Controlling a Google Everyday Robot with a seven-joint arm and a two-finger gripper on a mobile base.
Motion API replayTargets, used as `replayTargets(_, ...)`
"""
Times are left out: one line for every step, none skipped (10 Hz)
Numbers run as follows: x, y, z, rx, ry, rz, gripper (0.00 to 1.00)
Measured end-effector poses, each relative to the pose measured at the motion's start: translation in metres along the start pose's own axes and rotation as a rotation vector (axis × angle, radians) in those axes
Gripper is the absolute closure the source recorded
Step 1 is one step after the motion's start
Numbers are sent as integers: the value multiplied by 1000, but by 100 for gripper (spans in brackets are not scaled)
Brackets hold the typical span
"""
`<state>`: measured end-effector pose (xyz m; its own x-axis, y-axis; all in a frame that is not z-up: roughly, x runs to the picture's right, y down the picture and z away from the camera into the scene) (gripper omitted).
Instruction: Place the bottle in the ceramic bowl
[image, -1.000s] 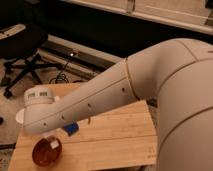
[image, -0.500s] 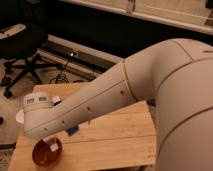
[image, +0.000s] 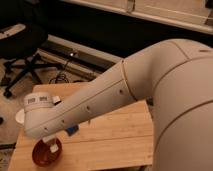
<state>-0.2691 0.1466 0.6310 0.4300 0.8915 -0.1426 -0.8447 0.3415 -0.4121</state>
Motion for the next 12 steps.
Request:
replayTargets(0,-1,0,1,0,1,100)
replayTargets(0,-1,0,2,0,3,100)
replayTargets(0,-1,0,1,0,2,100)
replayTargets(0,-1,0,1,0,1,100)
replayTargets(0,0,0,1,0,0,100)
replayTargets(0,-1,0,1,0,1,100)
replayTargets(0,-1,0,0,1,0,100)
replayTargets(-1,0,1,-2,1,-1,100)
replayTargets(-7,-1,4,-4,-6,-4,100)
replayTargets(-16,2,7,-14,-17,-7,100)
replayTargets(-21,5,10,-21,-21,-10,100)
replayTargets(-26,8,16,-30,-22,-13,100)
